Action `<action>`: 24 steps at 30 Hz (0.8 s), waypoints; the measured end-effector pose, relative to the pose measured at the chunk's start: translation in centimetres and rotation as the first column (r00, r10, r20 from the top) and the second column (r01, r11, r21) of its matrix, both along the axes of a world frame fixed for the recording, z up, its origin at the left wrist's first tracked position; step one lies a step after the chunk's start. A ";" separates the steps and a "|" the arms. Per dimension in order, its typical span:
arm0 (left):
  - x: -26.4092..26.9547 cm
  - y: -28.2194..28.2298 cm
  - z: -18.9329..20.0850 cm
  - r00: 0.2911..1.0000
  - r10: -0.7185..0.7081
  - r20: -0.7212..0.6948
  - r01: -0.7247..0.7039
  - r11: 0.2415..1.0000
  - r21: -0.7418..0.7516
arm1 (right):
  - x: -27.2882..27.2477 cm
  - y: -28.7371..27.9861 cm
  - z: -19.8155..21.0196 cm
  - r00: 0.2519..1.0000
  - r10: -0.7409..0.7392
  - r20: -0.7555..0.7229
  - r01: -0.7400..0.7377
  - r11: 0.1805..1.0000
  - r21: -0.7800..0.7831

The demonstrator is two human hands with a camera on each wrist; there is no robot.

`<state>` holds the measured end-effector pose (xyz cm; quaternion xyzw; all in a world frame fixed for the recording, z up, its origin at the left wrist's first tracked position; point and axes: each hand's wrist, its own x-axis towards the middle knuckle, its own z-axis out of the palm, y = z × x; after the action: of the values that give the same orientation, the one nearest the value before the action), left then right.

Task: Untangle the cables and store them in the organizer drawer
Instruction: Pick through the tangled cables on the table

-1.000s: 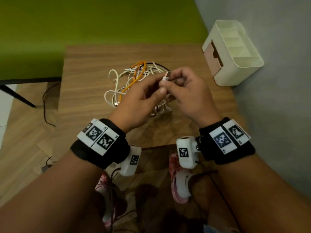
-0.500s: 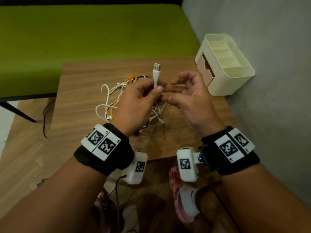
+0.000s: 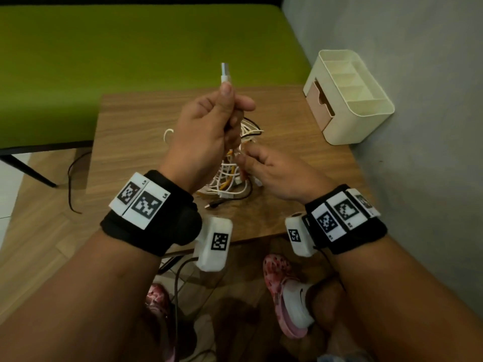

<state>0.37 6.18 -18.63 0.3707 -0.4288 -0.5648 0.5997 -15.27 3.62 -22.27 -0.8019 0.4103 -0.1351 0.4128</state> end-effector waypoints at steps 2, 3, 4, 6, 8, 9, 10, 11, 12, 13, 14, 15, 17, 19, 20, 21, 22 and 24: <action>0.9 0.5 0.8 1.000 0.000 -0.023 0.000 1.000 -0.018 | 0.1 -0.4 -0.2 0.992 -0.002 -0.129 -0.012 0.994 -0.106; 1.3 0.8 1.1 0.999 0.006 -0.032 -0.007 1.000 -0.030 | 0.0 -0.6 -0.2 0.979 -0.021 -0.203 -0.017 0.983 -0.184; 1.7 1.1 1.5 0.999 0.015 -0.048 -0.017 0.999 -0.040 | 0.1 -0.9 -0.2 0.958 -0.054 -0.280 -0.020 0.967 -0.254; 2.8 1.6 1.8 0.997 0.039 -0.065 -0.043 0.997 -0.065 | 0.2 -1.0 0.2 0.920 -0.106 -0.376 -0.012 0.955 -0.297; 3.9 2.1 1.5 0.996 0.090 0.024 -0.088 0.993 -0.081 | 0.1 -0.9 0.3 0.922 -0.124 -0.366 0.024 0.964 -0.266; 4.4 2.3 0.9 0.982 0.134 0.130 -0.125 0.989 -0.077 | 0.0 -0.8 0.6 0.942 -0.128 -0.310 0.059 0.973 -0.223; 4.8 2.5 0.2 0.950 0.174 0.258 -0.163 0.985 -0.064 | -0.2 -0.6 1.0 0.965 -0.146 -0.216 0.112 0.980 -0.163; 5.0 2.5 -0.6 0.906 0.192 0.378 -0.191 0.981 -0.040 | -0.3 -0.4 1.4 0.978 -0.179 -0.103 0.169 0.981 -0.099; 5.0 2.6 -1.4 0.863 0.184 0.470 -0.203 0.979 -0.010 | -0.3 -0.2 1.7 0.976 -0.218 0.005 0.218 0.975 -0.043; 5.1 2.6 -2.1 0.830 0.159 0.534 -0.196 0.980 0.013 | 0.0 -0.1 1.8 0.963 -0.250 0.097 0.252 0.968 -0.006; 4.5 2.6 -2.5 0.813 0.113 0.571 -0.161 0.986 0.035 | 0.1 0.2 1.9 0.945 -0.283 0.164 0.286 0.958 0.004; 4.2 2.7 -2.7 0.792 0.071 0.606 -0.124 0.991 0.046 | 0.5 0.3 1.7 0.929 -0.303 0.214 0.310 0.951 0.002; 3.7 2.8 -2.8 0.746 -0.014 0.665 -0.030 0.998 0.055 | 1.5 0.5 1.2 0.902 -0.340 0.265 0.352 0.936 0.004; 3.2 2.7 -2.7 0.718 -0.105 0.688 0.065 0.994 0.084 | 2.1 0.2 0.8 0.884 -0.368 0.288 0.384 0.923 0.001; 3.1 2.6 -2.6 0.713 -0.138 0.688 0.095 0.990 0.100 | 2.3 0.1 0.7 0.878 -0.372 0.301 0.390 0.921 0.000; 3.0 2.4 -2.5 0.718 -0.149 0.680 0.109 0.989 0.101 | 2.3 0.0 0.6 0.875 -0.366 0.318 0.384 0.923 0.007; 3.0 2.2 -2.3 0.735 -0.135 0.665 0.107 0.991 0.083 | 2.3 -0.2 0.6 0.871 -0.353 0.341 0.363 0.931 0.036; 3.4 1.7 -1.8 0.801 -0.070 0.594 0.064 0.997 0.031 | 2.0 -0.5 0.4 0.877 -0.307 0.370 0.278 0.952 0.130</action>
<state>3.79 7.83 -20.45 0.5162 -0.6055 -0.4430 0.4131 -13.23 3.14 -21.92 -0.6727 0.4422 -0.3359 0.4889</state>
